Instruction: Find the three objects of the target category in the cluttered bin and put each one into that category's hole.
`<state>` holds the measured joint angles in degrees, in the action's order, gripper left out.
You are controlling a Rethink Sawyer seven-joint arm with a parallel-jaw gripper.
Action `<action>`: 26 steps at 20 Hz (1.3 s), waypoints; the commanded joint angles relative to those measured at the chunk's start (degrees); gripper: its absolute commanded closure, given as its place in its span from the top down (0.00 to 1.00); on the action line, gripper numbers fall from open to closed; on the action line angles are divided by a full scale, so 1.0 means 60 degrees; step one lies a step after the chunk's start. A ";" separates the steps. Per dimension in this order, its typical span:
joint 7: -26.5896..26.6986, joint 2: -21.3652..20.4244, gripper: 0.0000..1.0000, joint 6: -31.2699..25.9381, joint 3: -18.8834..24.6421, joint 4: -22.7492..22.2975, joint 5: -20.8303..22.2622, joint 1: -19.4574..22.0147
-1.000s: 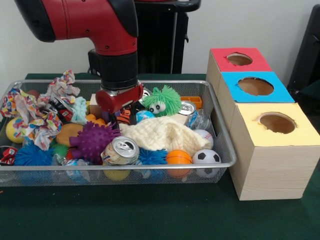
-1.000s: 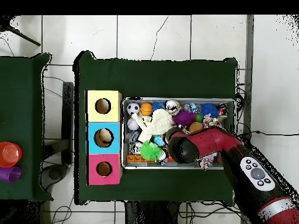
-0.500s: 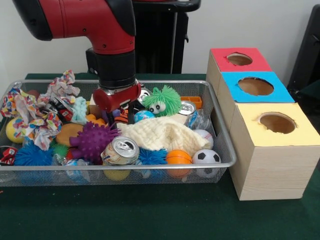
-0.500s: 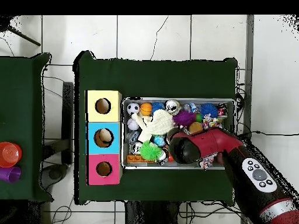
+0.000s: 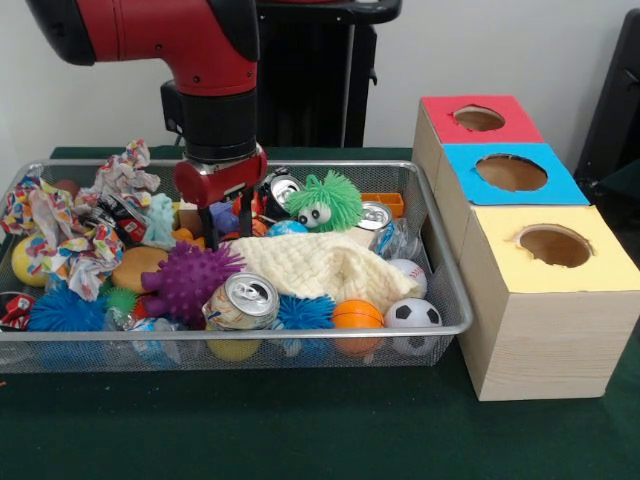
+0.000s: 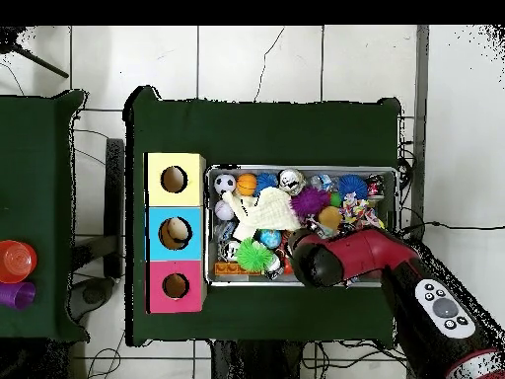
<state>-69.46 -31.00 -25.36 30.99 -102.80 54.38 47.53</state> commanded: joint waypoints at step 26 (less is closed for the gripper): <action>-0.0819 0.0843 1.00 0.0276 -0.1490 -0.0611 0.0189 -0.0103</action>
<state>-69.46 -29.87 -23.54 25.87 -105.50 54.36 47.49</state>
